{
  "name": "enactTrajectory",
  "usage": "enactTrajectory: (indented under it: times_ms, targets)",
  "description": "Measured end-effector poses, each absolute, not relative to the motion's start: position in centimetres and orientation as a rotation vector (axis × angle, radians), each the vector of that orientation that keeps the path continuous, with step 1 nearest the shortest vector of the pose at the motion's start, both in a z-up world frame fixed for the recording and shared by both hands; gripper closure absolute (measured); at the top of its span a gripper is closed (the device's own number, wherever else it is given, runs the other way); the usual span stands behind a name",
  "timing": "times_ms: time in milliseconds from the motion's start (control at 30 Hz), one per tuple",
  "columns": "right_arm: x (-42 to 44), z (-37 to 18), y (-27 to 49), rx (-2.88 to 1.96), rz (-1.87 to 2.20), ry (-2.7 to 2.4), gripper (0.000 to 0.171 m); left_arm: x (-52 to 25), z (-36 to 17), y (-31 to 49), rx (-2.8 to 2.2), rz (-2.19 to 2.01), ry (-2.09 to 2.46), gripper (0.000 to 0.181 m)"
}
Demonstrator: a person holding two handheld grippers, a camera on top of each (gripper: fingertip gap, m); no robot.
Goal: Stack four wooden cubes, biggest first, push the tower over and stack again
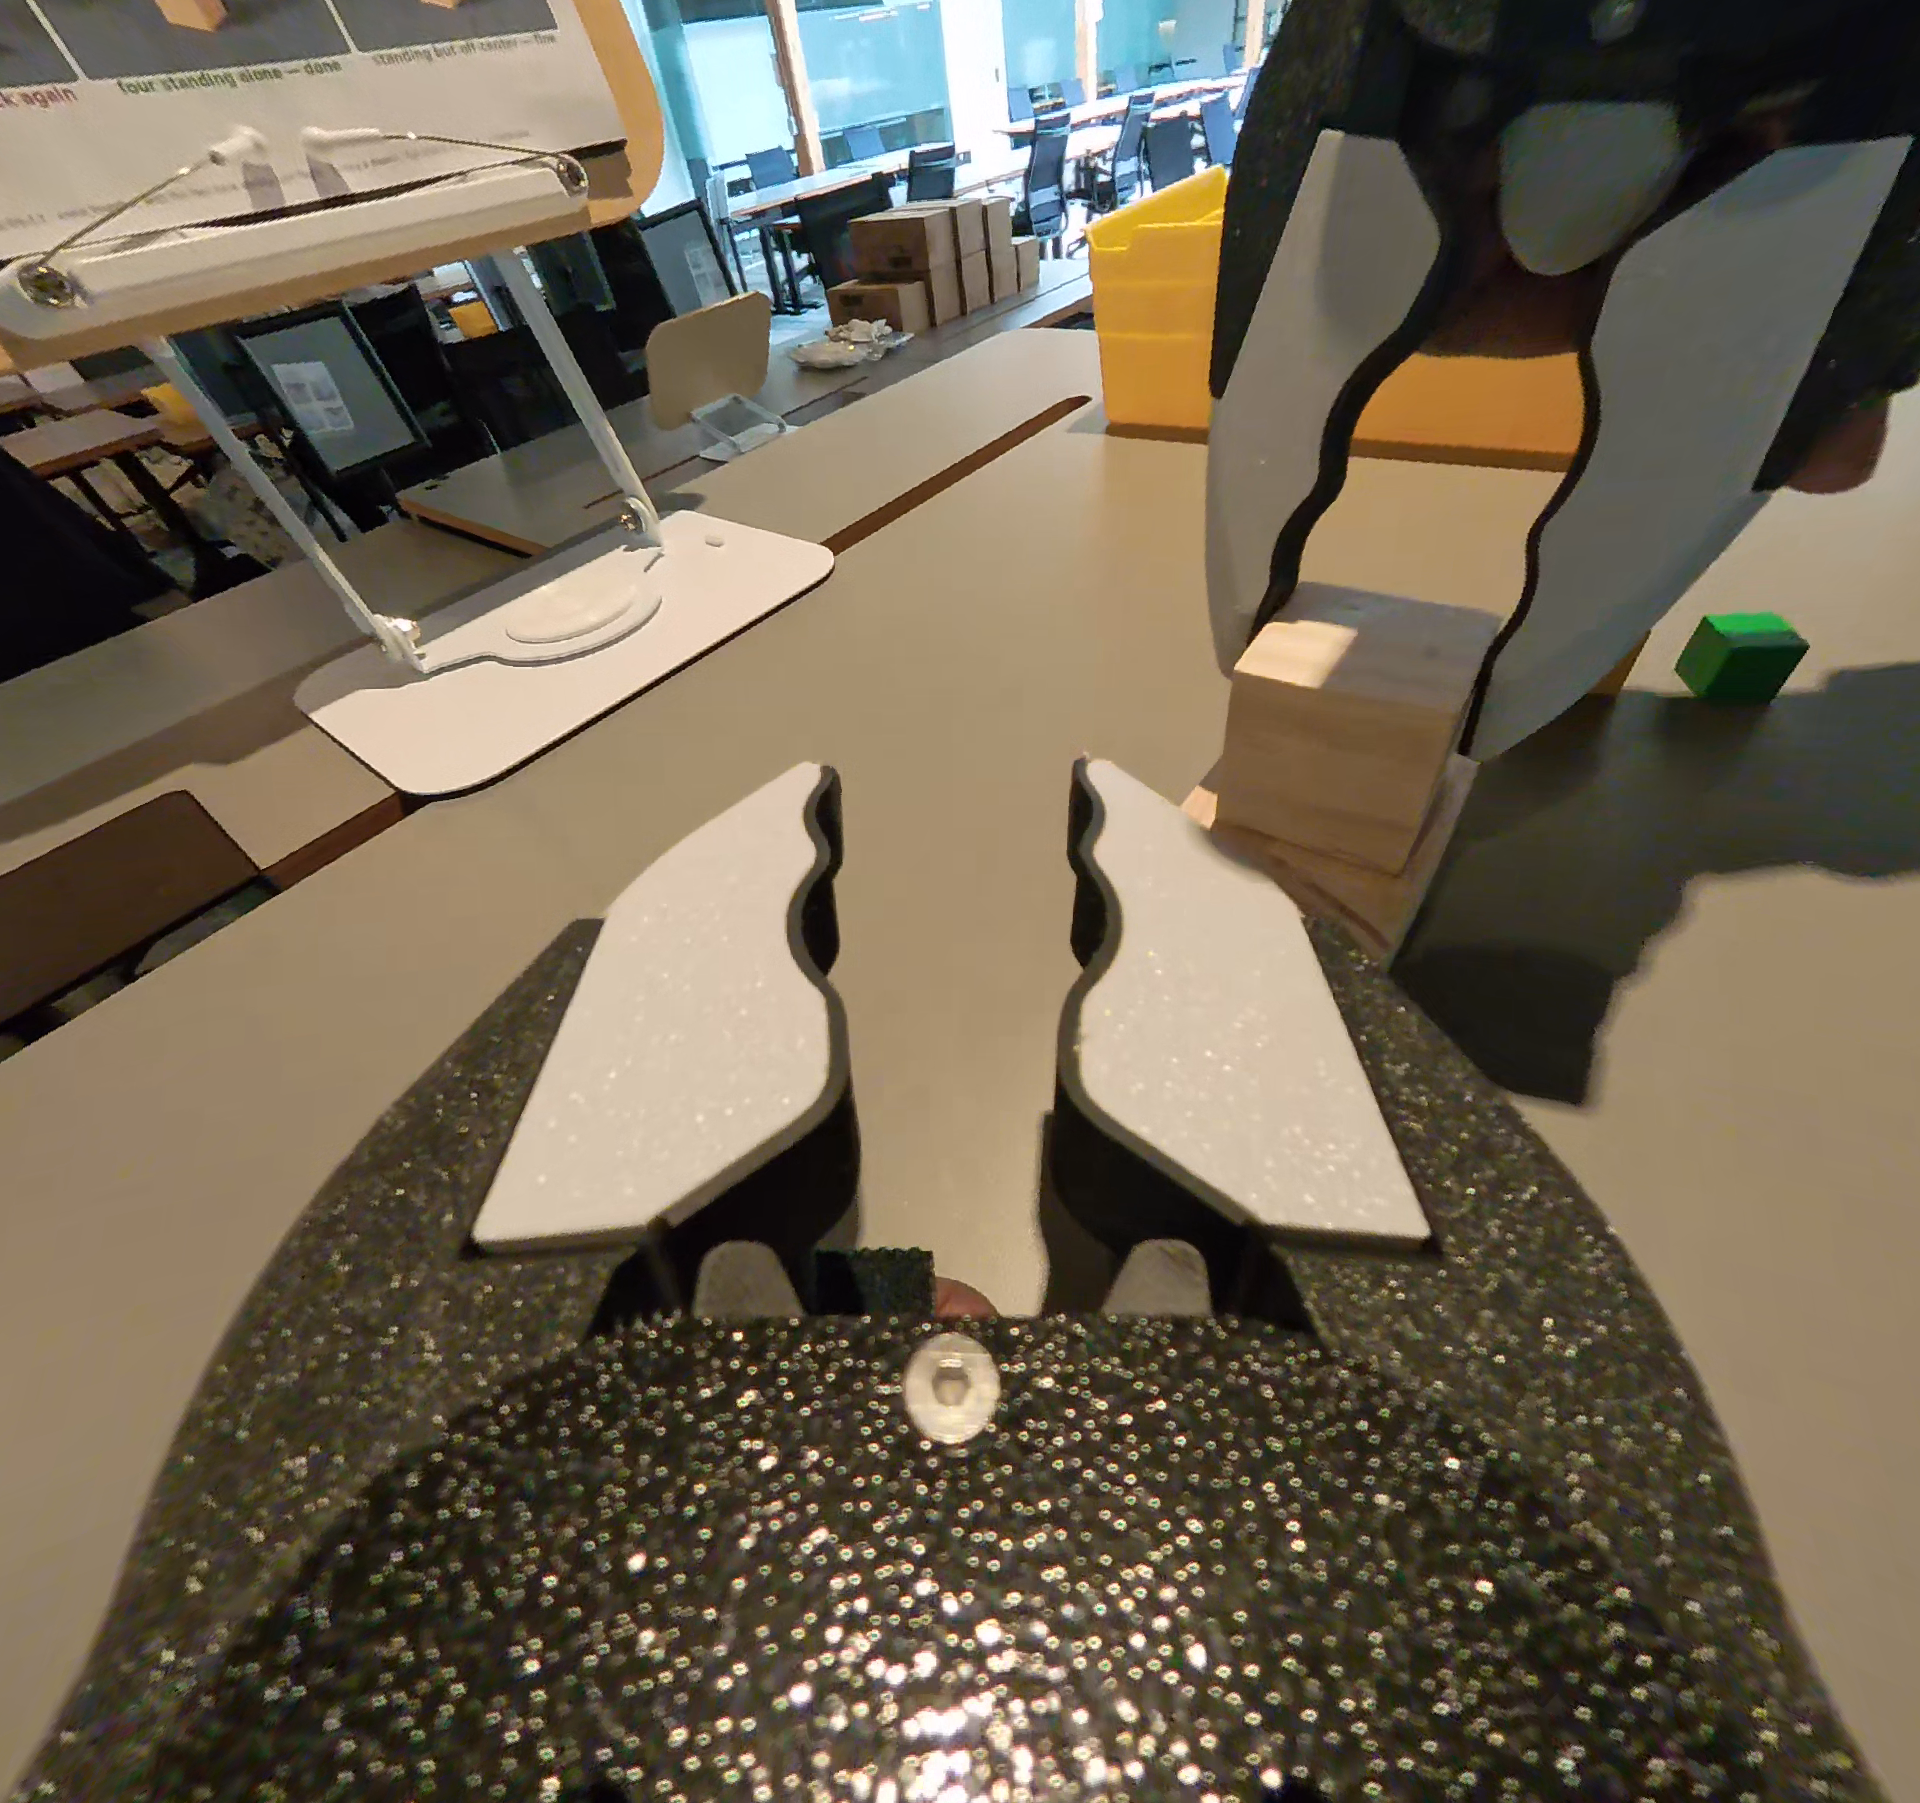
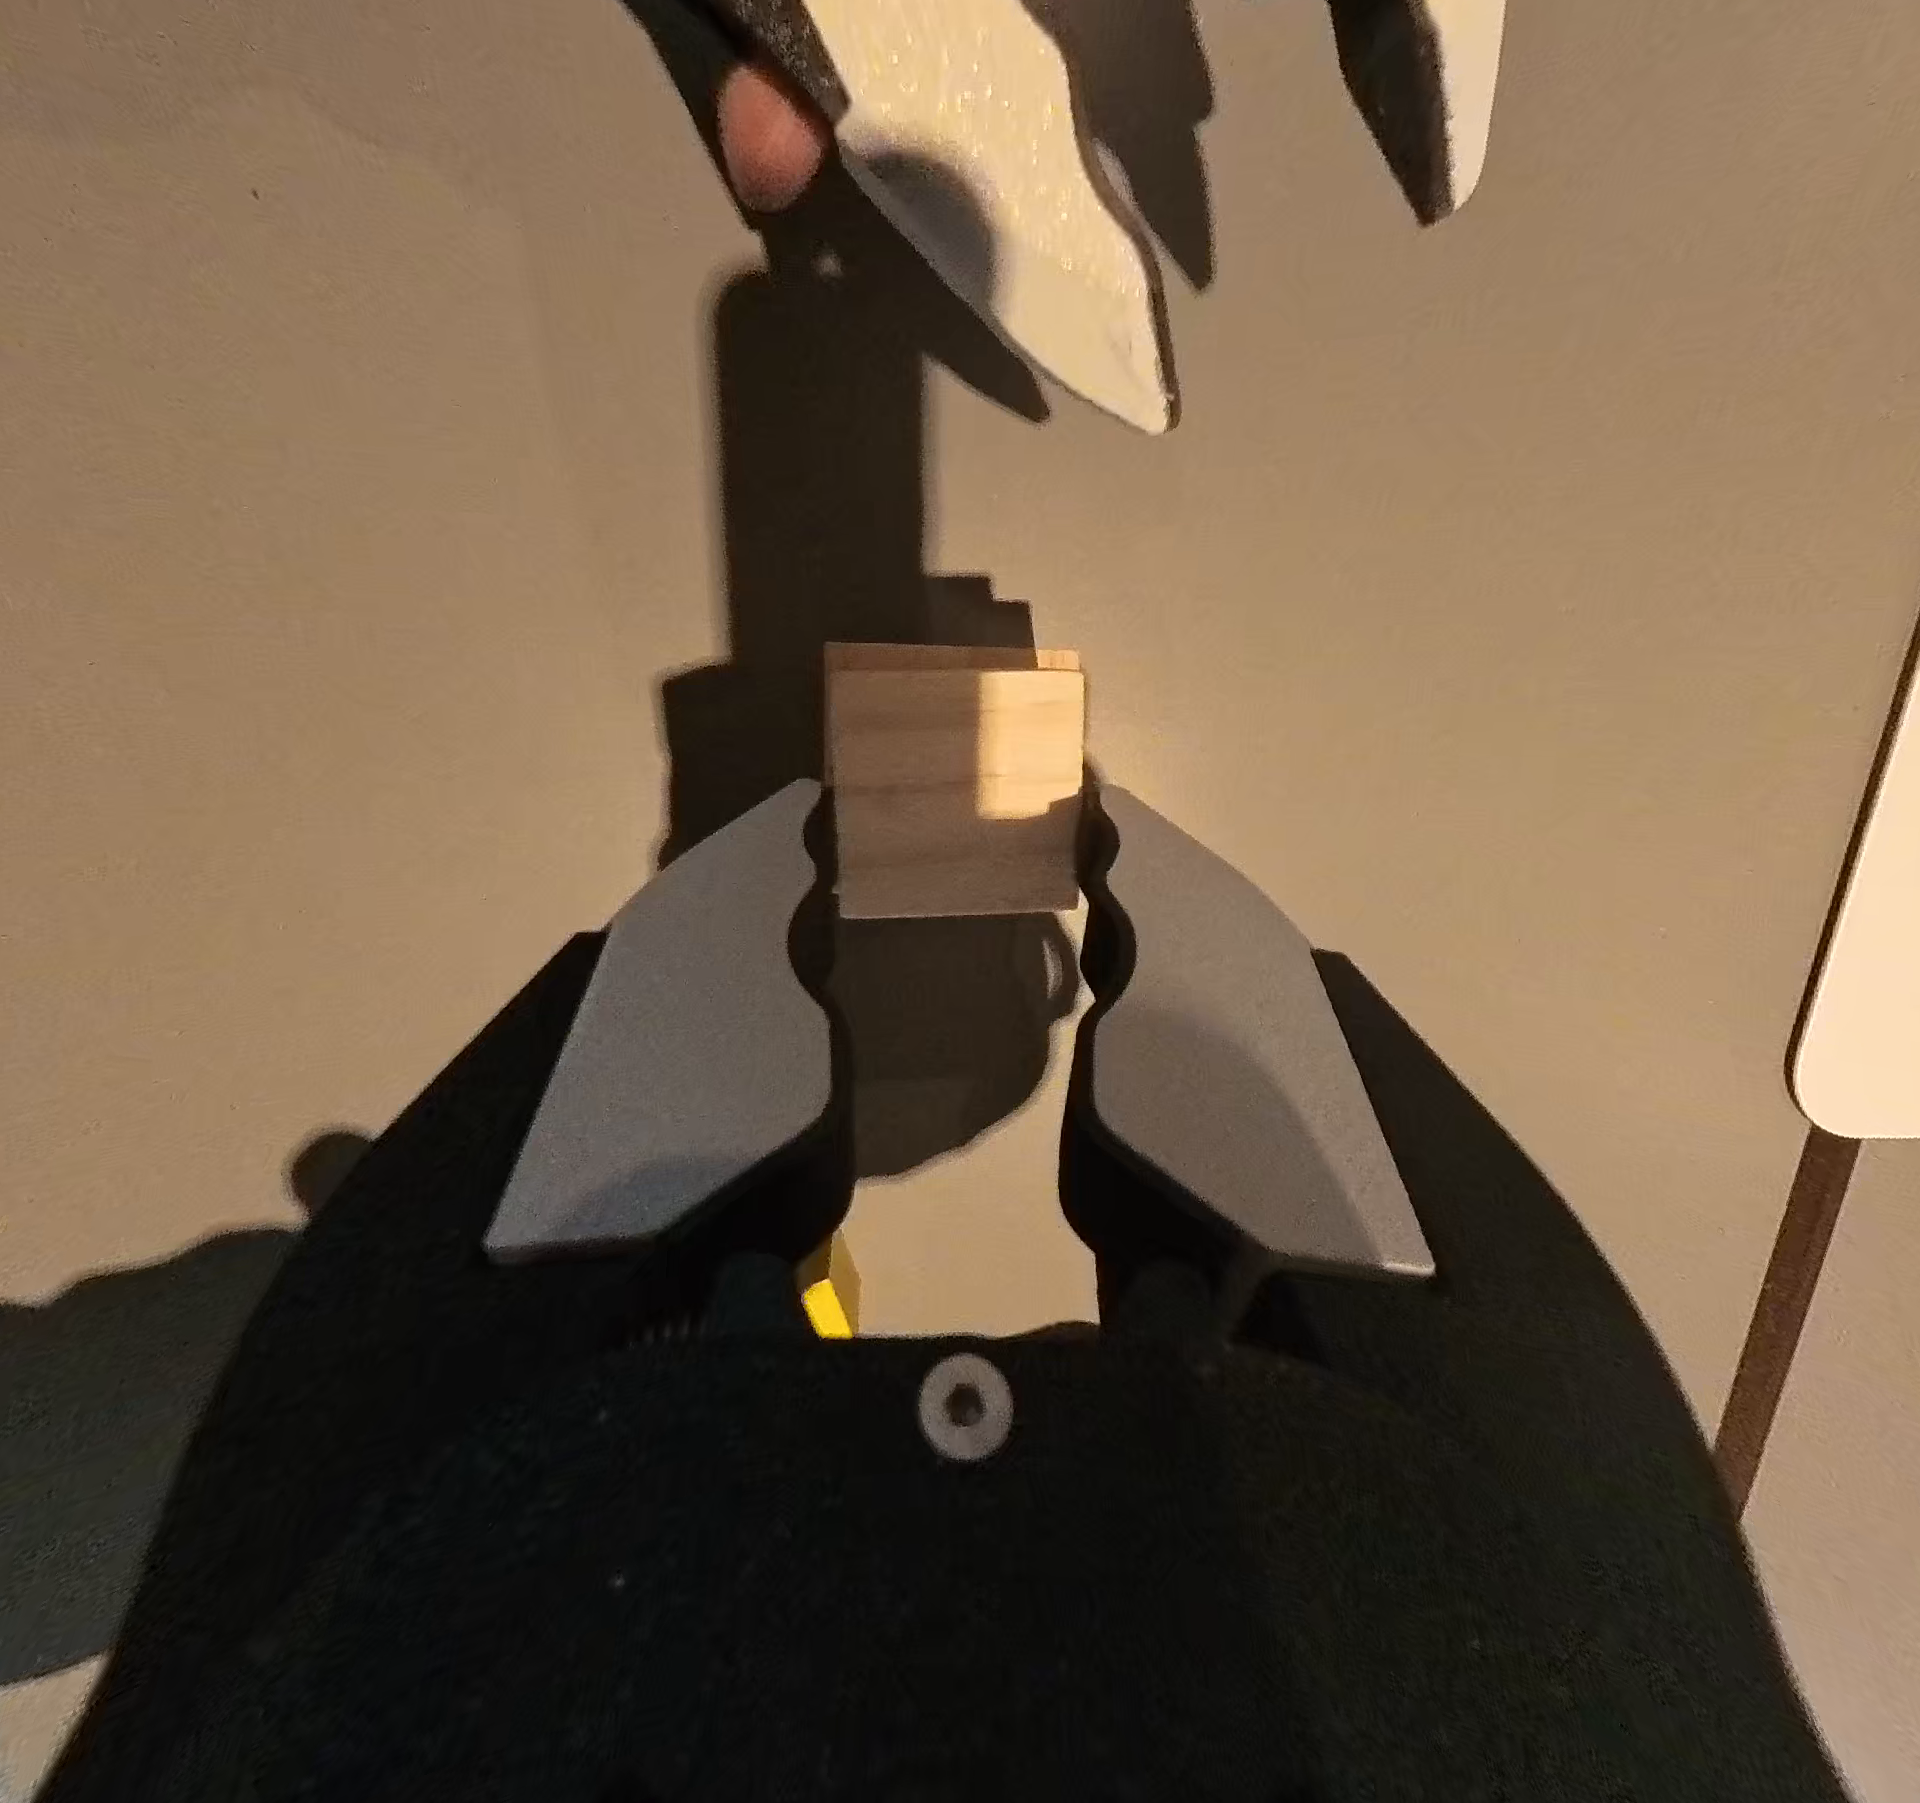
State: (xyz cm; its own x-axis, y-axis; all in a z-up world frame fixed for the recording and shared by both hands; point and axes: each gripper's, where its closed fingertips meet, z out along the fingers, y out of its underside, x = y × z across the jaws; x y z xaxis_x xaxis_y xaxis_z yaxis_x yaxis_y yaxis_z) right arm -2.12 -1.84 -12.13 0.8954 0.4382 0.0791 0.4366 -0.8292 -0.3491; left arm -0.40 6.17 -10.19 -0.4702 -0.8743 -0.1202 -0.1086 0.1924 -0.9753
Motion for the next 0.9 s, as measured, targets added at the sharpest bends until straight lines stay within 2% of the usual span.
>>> enactTrajectory:
  times_ms: [33,600,900]
  targets:
    - [-2.1,-12.1,-1.8,-2.701,0.006,-0.641,0.126,-0.4,-10.2,6.2,-0.929,-1.339,1.75,0.14]
    - [-1.9,-12.3,-2.1,-2.753,-0.055,-0.606,0.126,-0.4,-10.3,6.0,-0.919,-1.32,1.756,0.142]
    - [-1.8,-11.8,-2.9,-2.698,-0.076,-0.597,0.106,-0.5,-10.4,5.9,-0.91,-1.316,1.761,0.143]
